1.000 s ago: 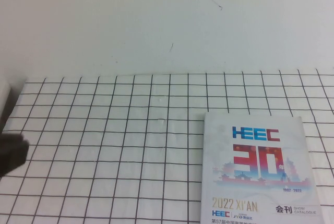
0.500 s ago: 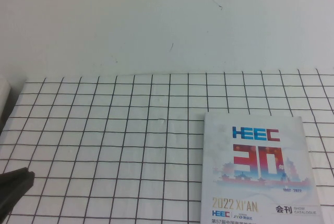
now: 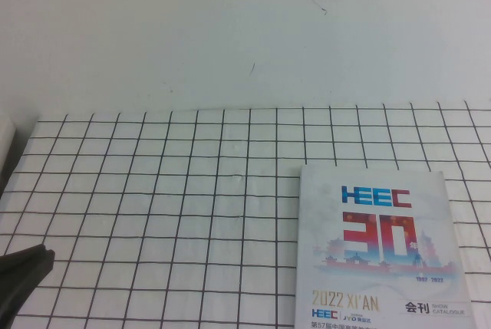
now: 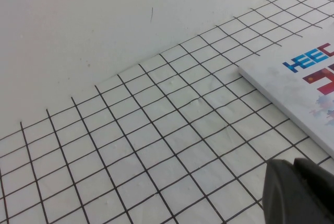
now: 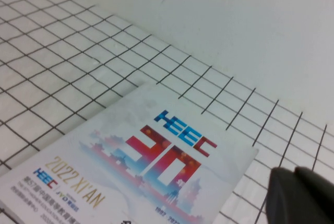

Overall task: Close book
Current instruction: 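Close the open booklet and leave it lying on the table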

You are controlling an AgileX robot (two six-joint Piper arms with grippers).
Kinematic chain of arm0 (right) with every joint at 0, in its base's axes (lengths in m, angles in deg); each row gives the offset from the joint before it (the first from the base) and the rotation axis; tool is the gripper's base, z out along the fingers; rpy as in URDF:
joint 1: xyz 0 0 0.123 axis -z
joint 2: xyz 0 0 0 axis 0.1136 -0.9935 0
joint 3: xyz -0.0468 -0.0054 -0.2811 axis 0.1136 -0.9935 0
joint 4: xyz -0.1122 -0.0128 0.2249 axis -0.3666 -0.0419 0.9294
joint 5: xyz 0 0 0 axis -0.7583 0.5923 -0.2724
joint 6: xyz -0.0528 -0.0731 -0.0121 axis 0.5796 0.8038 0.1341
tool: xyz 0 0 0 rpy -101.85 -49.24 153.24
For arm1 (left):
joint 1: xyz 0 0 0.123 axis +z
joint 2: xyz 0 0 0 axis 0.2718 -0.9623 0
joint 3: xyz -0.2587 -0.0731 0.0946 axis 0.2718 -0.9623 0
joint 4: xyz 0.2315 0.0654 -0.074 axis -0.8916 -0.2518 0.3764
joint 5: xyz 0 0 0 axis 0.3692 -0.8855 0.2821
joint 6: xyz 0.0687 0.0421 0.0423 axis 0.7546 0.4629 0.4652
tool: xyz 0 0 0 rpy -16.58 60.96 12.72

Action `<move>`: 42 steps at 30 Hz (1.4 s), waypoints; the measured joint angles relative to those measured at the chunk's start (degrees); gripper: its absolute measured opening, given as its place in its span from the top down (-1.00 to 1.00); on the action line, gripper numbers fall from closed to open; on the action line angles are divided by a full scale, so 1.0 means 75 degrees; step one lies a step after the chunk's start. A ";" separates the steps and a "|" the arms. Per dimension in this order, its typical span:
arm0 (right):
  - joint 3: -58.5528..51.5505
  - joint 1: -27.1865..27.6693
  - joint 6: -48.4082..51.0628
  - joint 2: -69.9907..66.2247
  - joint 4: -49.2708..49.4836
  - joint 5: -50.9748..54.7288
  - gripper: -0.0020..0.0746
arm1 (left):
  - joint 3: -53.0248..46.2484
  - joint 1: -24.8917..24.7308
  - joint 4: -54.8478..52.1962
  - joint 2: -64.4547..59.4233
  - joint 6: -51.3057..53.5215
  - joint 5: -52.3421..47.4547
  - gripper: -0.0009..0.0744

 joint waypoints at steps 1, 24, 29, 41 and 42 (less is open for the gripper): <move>-0.0082 0.0000 0.0000 0.0000 0.0000 0.0000 0.95 | 0.0000 0.0000 0.0000 0.0000 0.0000 0.0000 0.99; -0.0617 0.0000 0.0000 0.0000 0.0000 0.0905 0.95 | -0.0730 0.0066 -0.0331 0.0207 0.0038 0.0951 0.99; -0.0617 0.0000 0.0000 0.0000 0.0000 0.0924 0.95 | -0.2082 0.0677 -0.0759 0.1220 -0.0187 0.1783 0.99; -0.0617 0.0000 0.0000 0.0000 0.0000 0.0942 0.95 | -0.4176 0.2338 -0.1416 0.3235 -0.1881 0.1703 0.99; -0.0617 0.0000 0.0000 0.0000 0.0000 0.0968 0.95 | -0.4176 0.2355 -0.1416 0.3235 -0.1893 0.1577 0.99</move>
